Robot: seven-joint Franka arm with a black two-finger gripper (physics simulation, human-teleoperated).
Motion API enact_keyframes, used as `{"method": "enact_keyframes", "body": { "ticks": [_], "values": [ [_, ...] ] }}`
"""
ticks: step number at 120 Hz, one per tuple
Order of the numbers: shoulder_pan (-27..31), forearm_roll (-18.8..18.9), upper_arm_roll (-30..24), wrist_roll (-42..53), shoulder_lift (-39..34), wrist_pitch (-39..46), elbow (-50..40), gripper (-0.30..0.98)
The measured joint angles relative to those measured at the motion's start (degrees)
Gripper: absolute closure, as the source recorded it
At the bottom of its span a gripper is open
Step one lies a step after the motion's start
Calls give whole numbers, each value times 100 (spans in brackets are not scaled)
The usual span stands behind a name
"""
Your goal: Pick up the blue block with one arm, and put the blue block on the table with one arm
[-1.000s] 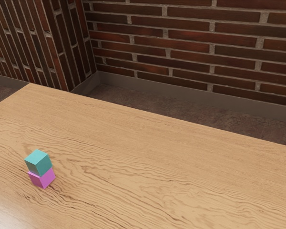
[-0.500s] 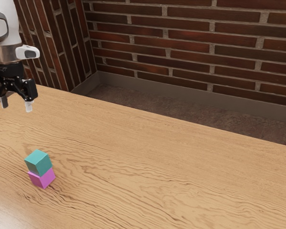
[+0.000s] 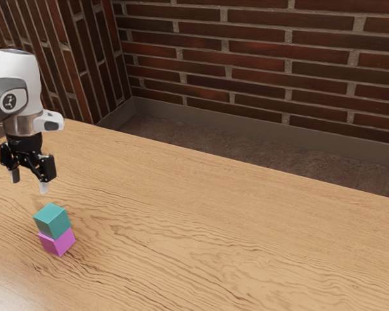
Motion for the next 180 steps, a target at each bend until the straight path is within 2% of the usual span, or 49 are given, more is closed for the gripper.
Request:
{"method": "enact_keyframes", "body": {
  "ticks": [20,51,98,128,180],
  "values": [
    [-5,59,55,257,420,593,-152,0],
    [3,-111,207,539,634,1367,-603,0],
    [-4,-194,230,789,727,1949,-928,0],
    [-7,-475,230,858,1014,2232,-944,0],
    [15,-626,265,917,997,2358,-1031,22]
  ]
}}
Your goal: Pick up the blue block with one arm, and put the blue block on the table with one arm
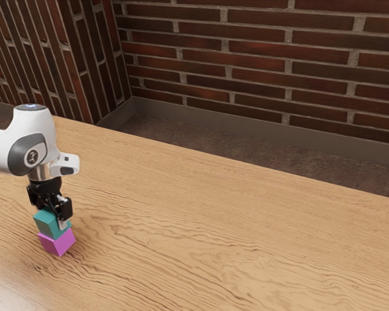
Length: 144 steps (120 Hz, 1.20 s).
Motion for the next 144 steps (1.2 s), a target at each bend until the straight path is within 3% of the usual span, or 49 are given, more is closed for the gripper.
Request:
{"method": "enact_keyframes", "body": {
  "ticks": [70,97,144],
  "values": [
    [-18,-26,1,22,-164,-56,132,29],
    [-78,-563,-67,-4,-31,-96,586,28],
    [-1015,-1376,-88,-182,1032,-110,1345,28]
  ]
}}
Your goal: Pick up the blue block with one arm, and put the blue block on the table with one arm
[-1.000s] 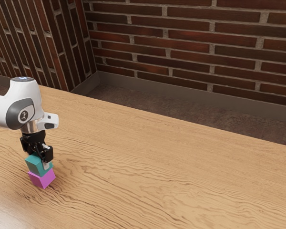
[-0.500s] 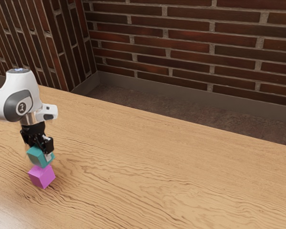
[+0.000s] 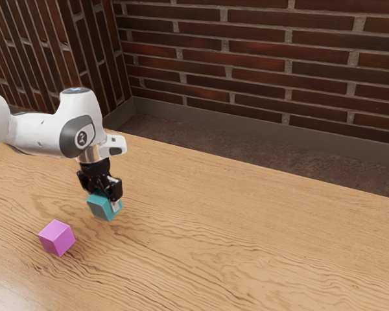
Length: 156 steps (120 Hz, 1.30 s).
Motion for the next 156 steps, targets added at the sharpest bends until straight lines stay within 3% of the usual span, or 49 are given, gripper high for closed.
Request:
{"method": "enact_keyframes", "body": {
  "ticks": [30,59,87,112,140,156],
  "values": [
    [-122,-240,0,-75,243,-1,58,28],
    [-256,-258,9,-68,367,-9,269,11],
    [-444,-136,73,-54,203,-147,677,4],
    [-437,304,156,-53,-352,-1240,1855,1],
    [-484,851,95,-60,-460,-2881,3642,0],
    [-632,1090,97,-66,-454,-3514,3828,0]
  ]
}}
